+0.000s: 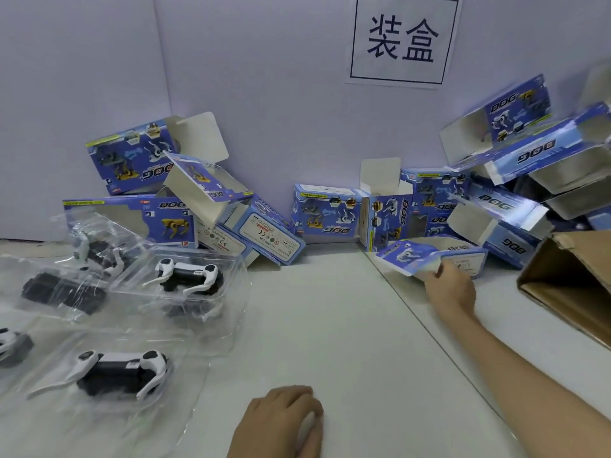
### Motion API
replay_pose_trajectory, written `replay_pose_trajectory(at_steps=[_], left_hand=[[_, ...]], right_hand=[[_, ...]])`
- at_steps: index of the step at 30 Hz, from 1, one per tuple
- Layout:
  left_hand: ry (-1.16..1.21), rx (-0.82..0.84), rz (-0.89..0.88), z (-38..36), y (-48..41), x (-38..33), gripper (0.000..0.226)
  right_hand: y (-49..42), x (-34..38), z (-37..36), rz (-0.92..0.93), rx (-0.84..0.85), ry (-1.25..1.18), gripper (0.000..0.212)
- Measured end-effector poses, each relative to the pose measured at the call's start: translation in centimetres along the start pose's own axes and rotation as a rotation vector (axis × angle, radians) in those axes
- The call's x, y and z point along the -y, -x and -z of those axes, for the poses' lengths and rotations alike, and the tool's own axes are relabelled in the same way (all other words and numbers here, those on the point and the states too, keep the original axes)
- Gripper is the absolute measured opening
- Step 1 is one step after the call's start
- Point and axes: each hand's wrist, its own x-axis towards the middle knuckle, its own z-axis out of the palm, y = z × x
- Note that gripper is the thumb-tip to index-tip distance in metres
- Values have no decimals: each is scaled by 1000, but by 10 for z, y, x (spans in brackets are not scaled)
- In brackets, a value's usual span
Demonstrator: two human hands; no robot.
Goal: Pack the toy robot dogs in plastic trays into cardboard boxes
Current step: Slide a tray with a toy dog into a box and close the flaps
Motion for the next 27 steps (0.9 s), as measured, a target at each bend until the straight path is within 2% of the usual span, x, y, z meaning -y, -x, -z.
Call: replay_pose_trajectory(at_steps=[2,5,6,10,15,18,20,23,25,27], left_hand=[[0,31,33,0,7,-2,39],[-19,16,58,2,12,-3,12],[17,22,104,1,15,-3,15],[177,-37,220,11,16,-11,36],[534,-445,328,30,13,-13,95],[769,-572,464,37,13,-5,112],[829,-561,464,39,15,-3,115],[860,-402,348,34,17,-4,99],[825,-299,297,31,20,-8,88],[756,-241,302,31,20,-8,83]], right_hand=[[17,20,14,124,-19,-46,15],[50,59,44,281,-85,-222,26],[63,72,57,302,-84,-282,28],[124,106,107,277,57,-579,36],[203,103,136,139,221,-941,30],[228,91,142,-16,273,-1198,36],[240,82,145,-113,308,-1275,32],[248,74,147,-261,427,-1382,36],[247,72,152,-373,525,-1522,23],[244,72,157,-448,553,-1580,23]])
